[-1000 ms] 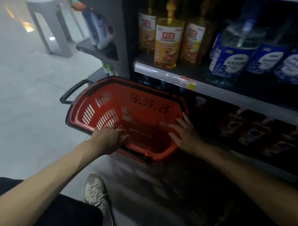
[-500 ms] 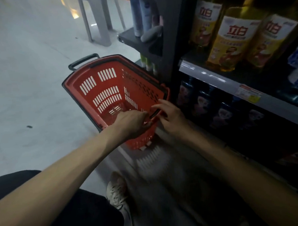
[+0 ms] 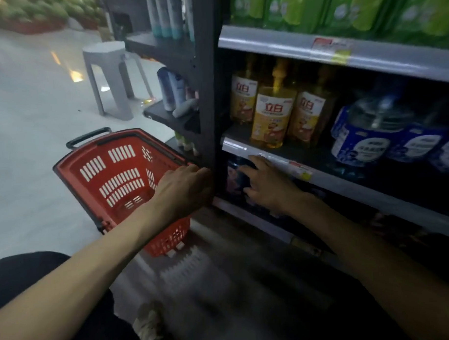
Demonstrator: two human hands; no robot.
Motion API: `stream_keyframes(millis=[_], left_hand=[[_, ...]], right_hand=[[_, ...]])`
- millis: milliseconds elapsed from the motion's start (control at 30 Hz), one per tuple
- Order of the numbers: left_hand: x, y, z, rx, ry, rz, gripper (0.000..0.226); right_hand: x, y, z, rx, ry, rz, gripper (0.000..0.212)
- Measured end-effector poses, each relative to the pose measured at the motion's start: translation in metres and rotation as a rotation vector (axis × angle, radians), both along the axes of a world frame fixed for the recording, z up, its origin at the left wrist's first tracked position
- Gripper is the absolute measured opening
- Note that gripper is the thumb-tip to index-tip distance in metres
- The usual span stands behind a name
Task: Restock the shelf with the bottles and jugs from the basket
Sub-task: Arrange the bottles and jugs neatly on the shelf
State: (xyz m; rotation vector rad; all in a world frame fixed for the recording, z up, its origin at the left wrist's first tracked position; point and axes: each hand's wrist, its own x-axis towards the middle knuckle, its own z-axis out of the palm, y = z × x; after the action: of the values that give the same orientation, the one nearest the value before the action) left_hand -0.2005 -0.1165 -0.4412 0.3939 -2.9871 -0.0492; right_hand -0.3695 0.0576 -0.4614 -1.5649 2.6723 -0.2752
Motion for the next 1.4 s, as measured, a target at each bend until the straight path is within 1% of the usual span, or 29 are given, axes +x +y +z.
stream_keyframes(millis=[67,133,233,333,467,533,600,667,733,800,833,867,933,1000,1033,1067,1133,1200,1267,1333,1400], left_hand=[[0.002,0.012,0.013,-0.022,0.039,0.003,0.051],[0.006,0.025,0.024,-0.009,0.06,-0.013,0.06],[0.016,0.036,0.037,0.03,0.093,-0.033,0.063],[0.022,0.039,0.045,0.079,0.09,-0.029,0.061],[0.015,0.052,0.055,0.206,0.01,-0.013,0.063],[0.004,0.056,0.058,0.277,0.007,0.013,0.064],[-0.013,0.058,0.06,0.342,0.0,0.019,0.062],[-0.034,0.062,0.065,0.414,0.037,0.022,0.058],[-0.057,0.069,0.068,0.487,0.096,0.007,0.051],[-0.081,0.071,0.056,0.58,0.181,0.01,0.044],[-0.091,0.071,0.046,0.647,0.233,0.025,0.043],[-0.101,0.069,0.034,0.712,0.29,0.042,0.042],[-0.121,0.067,0.015,0.852,0.358,0.107,0.038],[-0.143,0.069,0.013,1.064,0.413,0.137,0.03],[-0.155,0.07,0.013,1.123,0.48,0.123,0.025],[-0.168,0.071,0.014,1.129,0.546,0.114,0.022],[-0.186,0.068,0.014,1.122,0.6,0.105,0.025],[-0.196,0.062,0.014,1.148,0.646,0.115,0.027],[-0.203,0.052,0.012,1.146,0.678,0.134,0.025],[-0.211,0.043,0.01,1.136,0.705,0.13,0.022],[-0.217,0.034,0.006,1.125,0.73,0.128,0.024]], right_hand=[[0.005,0.017,0.009,-0.072,-0.05,-0.102,0.061],[0.016,0.039,0.012,-0.101,-0.08,-0.151,0.063],[0.025,0.072,0.022,-0.055,-0.126,-0.198,0.069],[0.024,0.088,0.057,-0.014,-0.159,-0.221,0.072],[0.024,0.102,0.103,-0.165,-0.164,-0.239,0.064],[0.022,0.109,0.112,-0.217,-0.211,-0.249,0.062],[0.014,0.111,0.112,-0.279,-0.279,-0.278,0.061],[0.001,0.101,0.107,-0.303,-0.341,-0.333,0.064],[-0.015,0.084,0.095,-0.362,-0.48,-0.396,0.063],[-0.028,0.066,0.076,-0.495,-0.681,-0.483,0.052],[-0.035,0.058,0.063,-0.571,-0.755,-0.541,0.043],[-0.04,0.051,0.05,-0.634,-0.78,-0.6,0.034],[-0.052,0.037,0.034,-0.663,-0.717,-0.684,0.027],[-0.063,0.019,0.032,-0.762,-0.699,-0.667,0.017],[-0.069,0.012,0.033,-0.808,-0.677,-0.642,0.017],[-0.073,0.005,0.034,-0.823,-0.634,-0.623,0.023],[-0.08,-0.001,0.035,-0.83,-0.585,-0.579,0.032],[-0.09,-0.004,0.028,-0.82,-0.546,-0.566,0.029],[-0.1,-0.009,0.027,-0.834,-0.517,-0.609,0.025],[-0.111,-0.015,0.026,-0.862,-0.499,-0.637,0.033],[-0.117,-0.02,0.023,-0.871,-0.503,-0.648,0.043]])
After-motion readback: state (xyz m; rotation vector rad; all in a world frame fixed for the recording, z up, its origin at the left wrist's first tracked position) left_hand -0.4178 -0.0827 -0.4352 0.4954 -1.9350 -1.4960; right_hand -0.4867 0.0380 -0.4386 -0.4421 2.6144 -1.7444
